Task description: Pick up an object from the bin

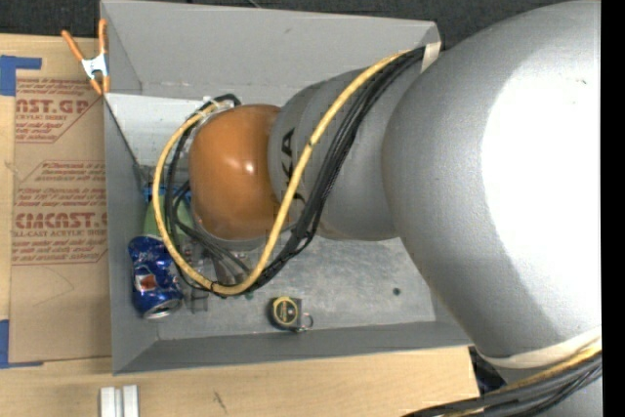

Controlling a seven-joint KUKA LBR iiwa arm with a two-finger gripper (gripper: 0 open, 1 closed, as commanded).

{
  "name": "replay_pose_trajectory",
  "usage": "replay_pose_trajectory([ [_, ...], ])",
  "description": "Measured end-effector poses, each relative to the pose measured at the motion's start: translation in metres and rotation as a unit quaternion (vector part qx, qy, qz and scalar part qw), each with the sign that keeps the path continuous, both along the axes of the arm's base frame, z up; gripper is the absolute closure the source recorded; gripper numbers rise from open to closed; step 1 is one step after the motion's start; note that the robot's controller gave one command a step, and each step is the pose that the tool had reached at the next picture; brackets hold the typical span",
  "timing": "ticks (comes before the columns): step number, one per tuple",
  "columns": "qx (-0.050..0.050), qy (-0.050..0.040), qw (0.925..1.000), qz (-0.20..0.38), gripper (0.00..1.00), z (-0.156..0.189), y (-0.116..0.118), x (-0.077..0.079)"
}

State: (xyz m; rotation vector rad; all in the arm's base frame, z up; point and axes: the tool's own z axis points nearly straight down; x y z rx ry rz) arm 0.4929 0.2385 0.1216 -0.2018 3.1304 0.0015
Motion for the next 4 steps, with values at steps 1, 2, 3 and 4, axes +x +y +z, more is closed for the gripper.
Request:
replay_pose_trajectory([
  [1,0.0,0.0022,1.0,0.0,0.0,-0.003,0.0,-0.001],
  [2,-0.002,0.004,0.9892,-0.147,0.0,-0.054,-0.056,0.029],
  [3,0.0,0.0029,0.9894,-0.145,1.0,-0.052,-0.054,0.029],
  [4,0.003,-0.0021,0.9921,-0.125,1.0,0.068,-0.02,0.042],
])
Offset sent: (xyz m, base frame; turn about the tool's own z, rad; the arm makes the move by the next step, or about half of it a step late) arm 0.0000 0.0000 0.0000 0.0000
